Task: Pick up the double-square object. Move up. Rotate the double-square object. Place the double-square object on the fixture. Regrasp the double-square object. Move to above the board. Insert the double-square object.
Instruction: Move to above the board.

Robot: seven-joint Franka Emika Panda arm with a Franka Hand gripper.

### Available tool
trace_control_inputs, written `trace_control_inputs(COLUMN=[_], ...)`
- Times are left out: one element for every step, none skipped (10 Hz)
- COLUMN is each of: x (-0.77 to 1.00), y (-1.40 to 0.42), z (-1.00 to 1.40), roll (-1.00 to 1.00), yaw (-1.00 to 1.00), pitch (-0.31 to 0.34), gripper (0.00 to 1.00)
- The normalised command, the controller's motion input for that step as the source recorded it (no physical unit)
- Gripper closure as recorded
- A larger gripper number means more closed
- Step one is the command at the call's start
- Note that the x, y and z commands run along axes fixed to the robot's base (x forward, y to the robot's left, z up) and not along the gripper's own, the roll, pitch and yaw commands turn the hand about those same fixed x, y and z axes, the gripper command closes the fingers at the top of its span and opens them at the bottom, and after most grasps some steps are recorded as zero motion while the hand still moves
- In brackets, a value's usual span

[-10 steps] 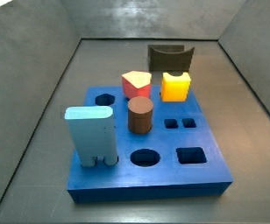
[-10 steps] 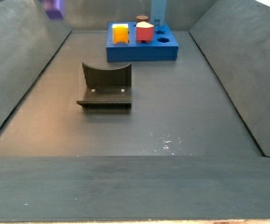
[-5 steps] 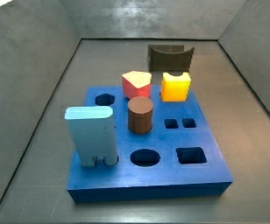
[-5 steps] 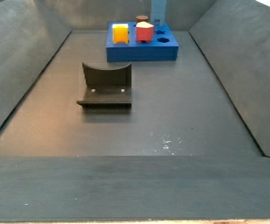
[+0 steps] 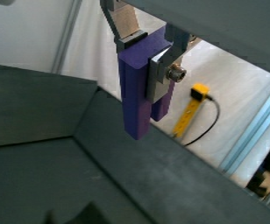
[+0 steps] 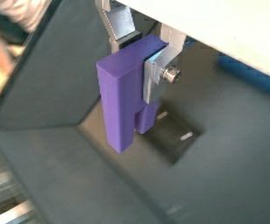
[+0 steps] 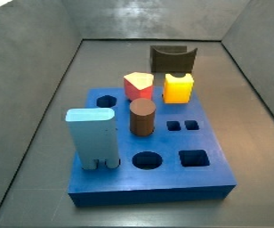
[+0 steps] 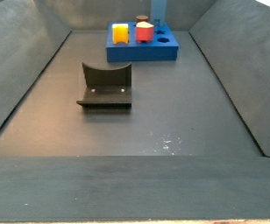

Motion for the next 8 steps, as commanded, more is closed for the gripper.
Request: trace_control_inputs(x=[-0.75,-0.77,-0.78,-0.82,-0.85,-0.84,-0.53,-0.27], y=[-1.00,-1.00,-1.00,-1.00,-1.00,-0.92,-0.51,-0.18], z=[0.01,0.01,0.01,0.01,0.00,0.01,0.00,0.00], roll=[-1.00,-1.00,-1.00,-1.00,-1.00,-1.00,-1.00,-0.82], yaw=[-0.06,-0.06,-0.06,-0.07,-0.07,-0.08,-0.08,-0.06], pitch=[-0.079,-0.089,-0.092,-0.105,-0.110,-0.130,-0.152,-0.127], gripper=[1.00,1.00,1.00,1.00,1.00,1.00,1.00,1.00])
